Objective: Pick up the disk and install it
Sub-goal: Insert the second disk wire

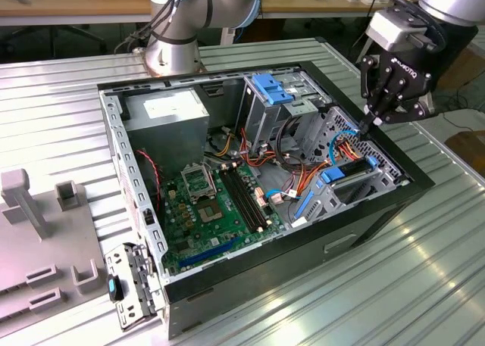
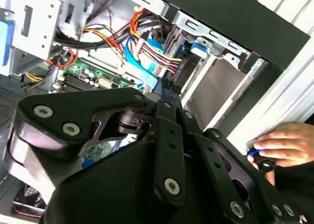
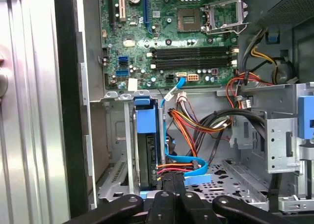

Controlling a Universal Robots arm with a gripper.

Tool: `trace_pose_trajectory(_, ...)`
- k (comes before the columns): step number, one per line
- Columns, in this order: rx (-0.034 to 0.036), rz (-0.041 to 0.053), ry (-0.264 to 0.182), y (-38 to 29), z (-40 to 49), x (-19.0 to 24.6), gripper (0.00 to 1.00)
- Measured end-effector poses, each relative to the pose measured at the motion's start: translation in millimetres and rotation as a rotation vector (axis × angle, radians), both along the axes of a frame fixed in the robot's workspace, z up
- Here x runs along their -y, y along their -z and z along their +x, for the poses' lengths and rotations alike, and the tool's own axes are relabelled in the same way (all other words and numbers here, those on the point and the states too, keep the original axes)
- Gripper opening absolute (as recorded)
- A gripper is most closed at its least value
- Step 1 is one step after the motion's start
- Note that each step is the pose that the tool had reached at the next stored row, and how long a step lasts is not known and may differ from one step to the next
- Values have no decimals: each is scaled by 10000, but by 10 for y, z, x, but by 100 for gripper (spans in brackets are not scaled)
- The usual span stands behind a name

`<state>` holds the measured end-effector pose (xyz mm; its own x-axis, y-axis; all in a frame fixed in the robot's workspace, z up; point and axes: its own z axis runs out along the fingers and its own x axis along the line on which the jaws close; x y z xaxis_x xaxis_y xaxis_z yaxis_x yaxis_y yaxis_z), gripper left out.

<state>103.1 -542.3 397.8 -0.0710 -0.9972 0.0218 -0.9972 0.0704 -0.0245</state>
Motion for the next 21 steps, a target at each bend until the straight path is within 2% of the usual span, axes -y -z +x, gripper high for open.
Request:
trace_pose_trajectory(1,0,-4,1,1,3,0,11)
trace_pose_trajectory(2,-1,-6,0,3,9,-1,17)
trace_pose_trajectory(3,0,-4,-5,21,18,-20,30)
trace_pose_trajectory(4,0,-5,-10,37,23,-39,36)
trace_pose_trajectory(7,-1,-16,-10,82,30,-137,36)
trace_pose_trajectory(9,0,-21,-9,120,30,-141,36)
trace_pose_trajectory(13,-1,-25,-10,143,30,-141,35)
trace_pose_trajectory(14,-1,-28,-9,147,30,-141,22)
trace_pose_trajectory(16,-1,-31,-9,155,30,-141,11)
trace_pose_trajectory(21,-1,-36,-9,160,30,-141,11)
